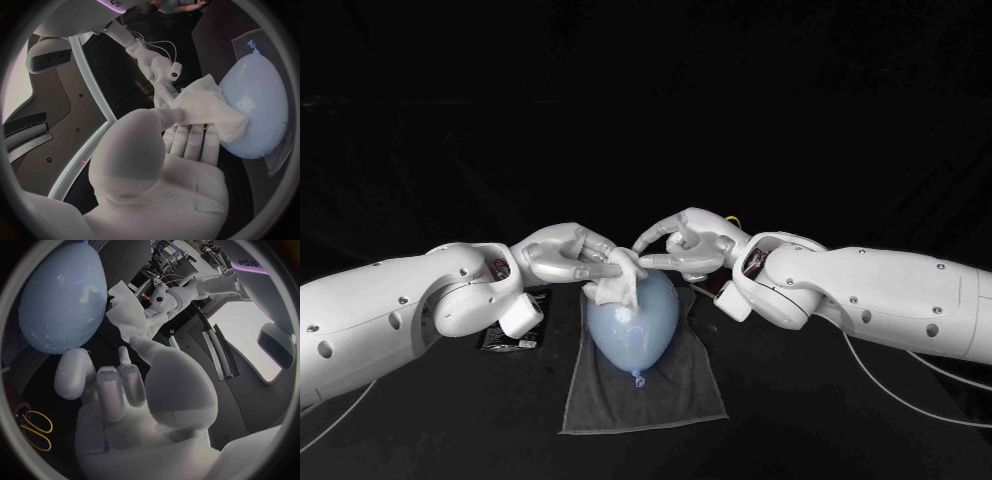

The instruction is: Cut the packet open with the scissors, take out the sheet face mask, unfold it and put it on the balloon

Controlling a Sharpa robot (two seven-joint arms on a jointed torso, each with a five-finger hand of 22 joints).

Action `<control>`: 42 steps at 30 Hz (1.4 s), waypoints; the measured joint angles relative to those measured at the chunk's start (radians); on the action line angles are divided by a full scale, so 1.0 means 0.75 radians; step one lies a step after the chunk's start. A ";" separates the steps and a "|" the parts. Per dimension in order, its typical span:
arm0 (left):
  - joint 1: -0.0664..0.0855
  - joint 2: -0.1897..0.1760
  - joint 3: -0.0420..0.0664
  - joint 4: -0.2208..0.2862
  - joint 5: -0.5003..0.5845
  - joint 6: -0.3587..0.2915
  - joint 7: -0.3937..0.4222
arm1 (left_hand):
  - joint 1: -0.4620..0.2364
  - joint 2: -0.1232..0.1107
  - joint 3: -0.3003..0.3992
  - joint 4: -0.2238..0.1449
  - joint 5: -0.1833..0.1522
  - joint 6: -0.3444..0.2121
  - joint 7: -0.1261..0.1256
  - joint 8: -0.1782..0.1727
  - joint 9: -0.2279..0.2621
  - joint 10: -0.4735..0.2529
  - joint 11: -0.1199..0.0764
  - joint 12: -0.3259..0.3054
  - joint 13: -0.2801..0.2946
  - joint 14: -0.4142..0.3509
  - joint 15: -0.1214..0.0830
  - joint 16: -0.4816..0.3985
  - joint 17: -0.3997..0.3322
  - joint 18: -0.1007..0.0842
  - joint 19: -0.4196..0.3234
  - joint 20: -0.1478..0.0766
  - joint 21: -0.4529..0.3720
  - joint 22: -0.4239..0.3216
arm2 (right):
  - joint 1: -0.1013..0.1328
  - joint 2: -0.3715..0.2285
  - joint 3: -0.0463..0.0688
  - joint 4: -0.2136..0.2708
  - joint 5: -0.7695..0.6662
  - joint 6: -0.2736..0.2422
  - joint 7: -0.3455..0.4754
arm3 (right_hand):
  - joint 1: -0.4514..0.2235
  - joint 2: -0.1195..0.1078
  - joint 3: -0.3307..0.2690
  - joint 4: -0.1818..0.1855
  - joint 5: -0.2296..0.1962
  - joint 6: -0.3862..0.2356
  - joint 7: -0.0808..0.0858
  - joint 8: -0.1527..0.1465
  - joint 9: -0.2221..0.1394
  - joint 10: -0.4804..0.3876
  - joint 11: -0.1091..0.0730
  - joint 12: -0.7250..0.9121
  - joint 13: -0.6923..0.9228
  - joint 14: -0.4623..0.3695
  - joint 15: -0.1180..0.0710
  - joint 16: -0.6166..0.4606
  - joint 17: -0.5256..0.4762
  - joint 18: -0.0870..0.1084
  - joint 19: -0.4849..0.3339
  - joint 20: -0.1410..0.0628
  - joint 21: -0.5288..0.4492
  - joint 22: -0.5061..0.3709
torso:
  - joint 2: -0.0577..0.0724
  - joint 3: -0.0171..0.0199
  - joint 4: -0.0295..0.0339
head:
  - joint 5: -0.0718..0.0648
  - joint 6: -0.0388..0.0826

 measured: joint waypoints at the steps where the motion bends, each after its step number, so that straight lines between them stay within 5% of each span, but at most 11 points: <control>1: 0.000 0.000 0.000 0.001 -0.002 0.002 0.001 | 0.000 0.000 0.000 0.000 0.000 0.000 0.000 0.000 0.000 0.000 0.000 0.000 0.000 0.000 0.000 0.000 0.000 0.000 0.000 0.000 0.001 0.000 | 0.000 0.001 0.000 -0.001 0.001 0.003 0.001 | 0.000 0.000 0.000 0.000 0.000 0.002 -0.001 0.000 -0.001 0.000 0.000 0.000 0.000 0.000 0.000 0.000 0.000 0.000 0.000 0.000 0.000 0.000 | 0.000 0.0000 0.0000 | 0.000 -0.001; 24: -0.001 -0.004 0.000 0.005 -0.024 0.017 0.006 | -0.009 0.005 -0.004 -0.003 0.000 0.005 -0.005 -0.001 0.000 0.005 -0.005 -0.003 0.000 0.005 -0.004 0.000 0.003 -0.001 -0.004 -0.004 0.012 0.006 | 0.000 0.005 0.000 0.001 -0.009 0.118 -0.005 | 0.007 0.007 0.000 0.000 -0.015 0.040 -0.012 -0.007 -0.023 0.004 -0.005 0.003 0.000 -0.005 -0.005 0.001 -0.001 0.000 0.000 0.000 0.006 0.000 | 0.000 -0.0008 0.0003 | 0.002 -0.004; 28: -0.001 -0.005 0.000 0.005 -0.025 0.017 0.006 | -0.011 0.004 -0.004 -0.003 0.000 0.005 -0.005 -0.002 0.000 0.005 -0.005 -0.003 0.000 0.005 -0.004 0.000 0.003 -0.001 -0.005 -0.005 0.012 0.006 | 0.000 0.005 0.000 0.003 -0.008 0.120 -0.001 | 0.032 0.032 0.011 -0.011 -0.003 0.087 -0.023 -0.006 -0.026 0.007 -0.017 0.011 0.000 -0.007 -0.008 0.000 -0.001 0.000 0.006 -0.006 0.017 -0.001 | 0.000 0.0000 0.0000 | 0.002 -0.004; 34: -0.001 -0.006 0.000 0.005 -0.026 0.017 0.006 | -0.010 0.004 -0.004 -0.003 0.000 0.004 -0.005 -0.002 0.001 0.005 -0.005 -0.003 0.000 0.005 -0.004 0.000 0.002 -0.001 -0.005 -0.005 0.018 0.009 | 0.000 0.003 0.000 0.006 0.006 0.099 0.013 | 0.053 0.120 0.053 -0.022 -0.052 0.182 -0.071 0.074 -0.004 0.005 -0.063 0.019 0.000 -0.014 -0.044 0.000 -0.001 0.000 0.022 -0.037 0.049 0.000 | 0.000 0.0003 -0.0001 | -0.001 -0.004; 42: 0.000 -0.009 0.000 0.005 -0.026 0.017 0.005 | -0.010 0.004 -0.007 -0.007 0.000 0.009 -0.010 -0.001 0.001 0.005 -0.005 -0.003 0.000 0.004 -0.004 0.000 0.004 -0.002 -0.005 -0.005 0.018 0.010 | 0.000 -0.010 0.000 0.007 0.049 0.026 0.038 | 0.034 0.156 0.122 -0.011 -0.109 0.181 -0.087 0.136 0.009 0.007 -0.079 0.019 0.000 -0.021 -0.051 0.001 0.000 -0.001 0.022 -0.051 0.057 0.000 | 0.000 0.0003 0.0004 | -0.002 -0.003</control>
